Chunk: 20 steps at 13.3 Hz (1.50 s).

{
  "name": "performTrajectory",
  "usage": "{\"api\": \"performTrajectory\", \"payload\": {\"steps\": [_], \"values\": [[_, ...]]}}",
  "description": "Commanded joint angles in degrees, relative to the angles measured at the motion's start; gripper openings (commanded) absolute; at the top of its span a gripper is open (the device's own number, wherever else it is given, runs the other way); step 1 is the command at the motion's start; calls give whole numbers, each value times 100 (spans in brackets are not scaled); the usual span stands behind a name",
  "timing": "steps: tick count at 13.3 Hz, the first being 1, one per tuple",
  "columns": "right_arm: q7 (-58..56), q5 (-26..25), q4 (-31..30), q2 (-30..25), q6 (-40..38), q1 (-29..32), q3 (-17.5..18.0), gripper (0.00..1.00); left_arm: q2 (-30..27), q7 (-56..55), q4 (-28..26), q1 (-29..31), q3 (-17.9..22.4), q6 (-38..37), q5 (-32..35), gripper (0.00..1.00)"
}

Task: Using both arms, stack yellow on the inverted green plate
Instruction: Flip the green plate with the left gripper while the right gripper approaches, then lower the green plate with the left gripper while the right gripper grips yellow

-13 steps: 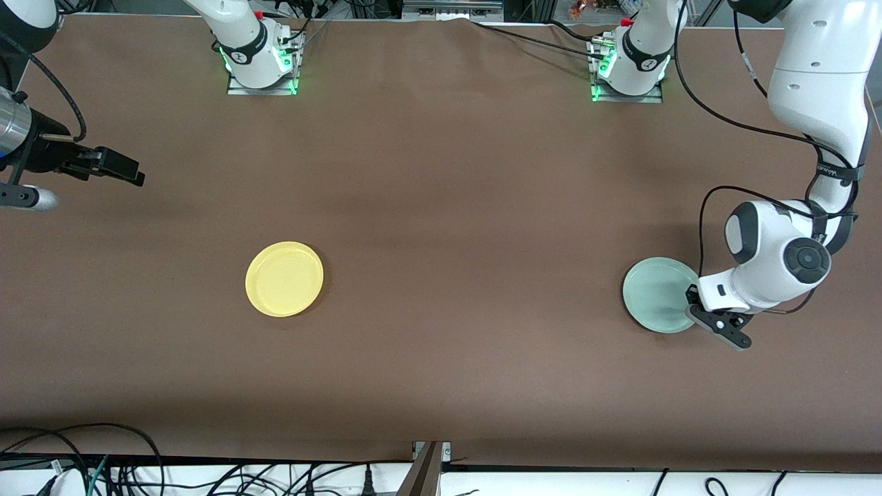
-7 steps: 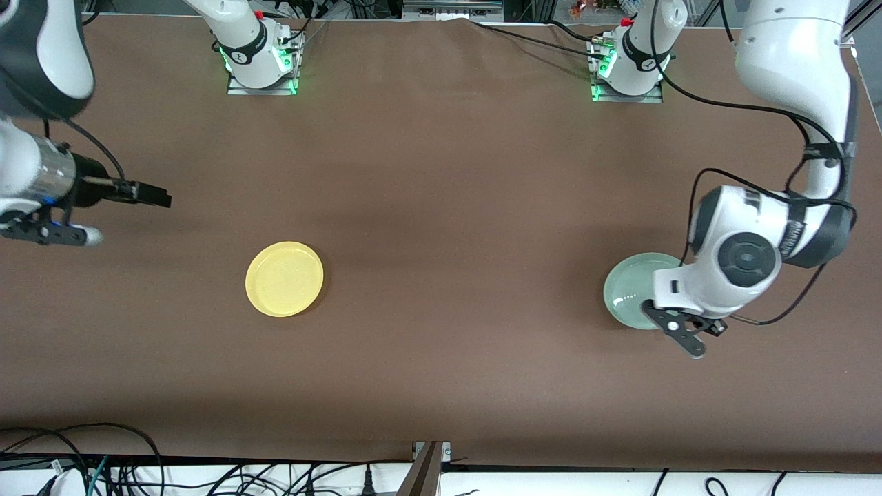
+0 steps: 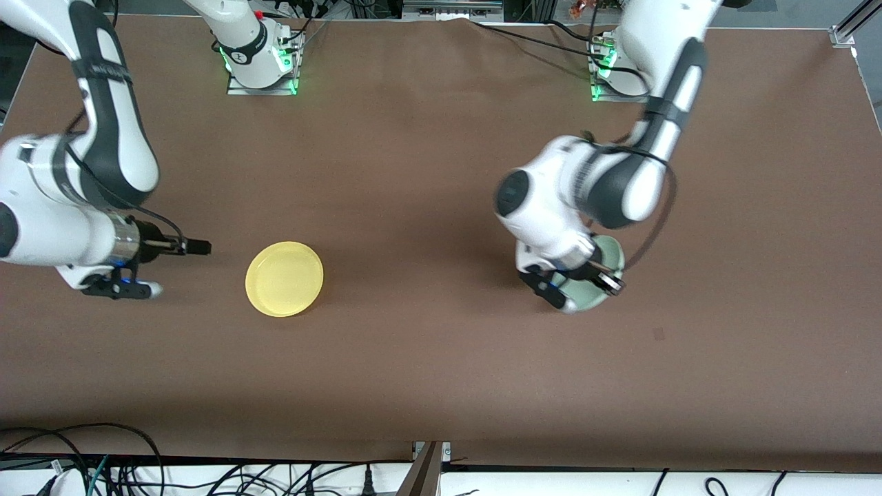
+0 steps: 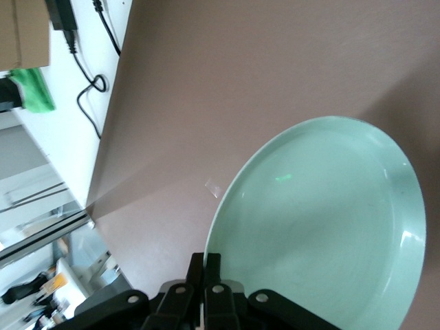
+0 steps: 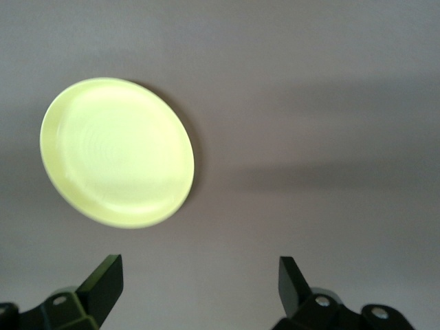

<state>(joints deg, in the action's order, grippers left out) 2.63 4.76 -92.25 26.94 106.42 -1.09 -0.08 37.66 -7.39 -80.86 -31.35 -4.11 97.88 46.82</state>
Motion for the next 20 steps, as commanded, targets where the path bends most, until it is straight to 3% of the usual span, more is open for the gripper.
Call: {"api": "performTrajectory", "payload": {"steps": [1, 4, 7, 10, 12, 14, 15, 16, 20], "values": [[-350, 113, -29, 363, 675, -23, 25, 100, 329, -1129, 167, -817, 165, -610, 834, 0], [-272, 105, -144, 1196, 2300, -382, 16, 100, 636, -1877, 342, -1494, 182, -1022, 934, 0], [-272, 26, -109, 1515, 2480, -488, 16, 100, 1321, -2511, 957, -2022, 191, -1674, 926, 0], [-272, 43, -162, 1533, 2437, -506, 16, 98, 1525, -3109, 967, -2400, 182, -1798, 873, 0], [-97, 78, -153, 1507, 2323, -462, 8, 70, 1630, -3391, 1002, -2437, 147, -1746, 698, 0], [516, 113, -153, 1498, 2235, -471, 8, 28, 1622, -3489, 1168, -2411, 129, -1187, 251, 100], [606, 113, -153, 1498, 2234, -480, 8, 10, 1631, -3515, 1248, -2393, 129, -870, 23, 100], [599, 122, -153, 1498, 2234, -480, 16, 0, 1622, -3515, 1379, -2376, 121, -484, -267, 100], [598, 131, -118, 1490, 2226, -480, 16, 0, 1569, -4164, 1697, -2174, 173, 1132, -1884, 100]]}}
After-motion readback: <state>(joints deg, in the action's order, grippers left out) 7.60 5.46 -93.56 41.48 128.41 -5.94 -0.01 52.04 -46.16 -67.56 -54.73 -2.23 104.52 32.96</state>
